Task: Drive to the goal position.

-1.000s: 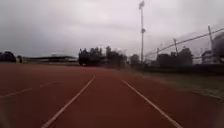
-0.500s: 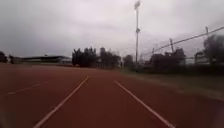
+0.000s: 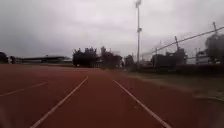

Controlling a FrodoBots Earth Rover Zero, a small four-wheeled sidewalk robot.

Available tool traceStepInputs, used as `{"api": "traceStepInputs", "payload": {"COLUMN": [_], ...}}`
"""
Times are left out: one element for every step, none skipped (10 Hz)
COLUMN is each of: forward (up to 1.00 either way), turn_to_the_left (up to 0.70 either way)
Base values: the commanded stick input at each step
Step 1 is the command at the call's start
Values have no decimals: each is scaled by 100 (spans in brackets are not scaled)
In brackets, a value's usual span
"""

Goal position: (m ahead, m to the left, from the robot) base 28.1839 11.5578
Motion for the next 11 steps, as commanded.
{"api": "traceStepInputs", "payload": {"forward": [70,70,70,70,70,70,70,70,70,70,70], "turn_to_the_left": [0,0,0,0,0,0,0,0,0,0,0]}}
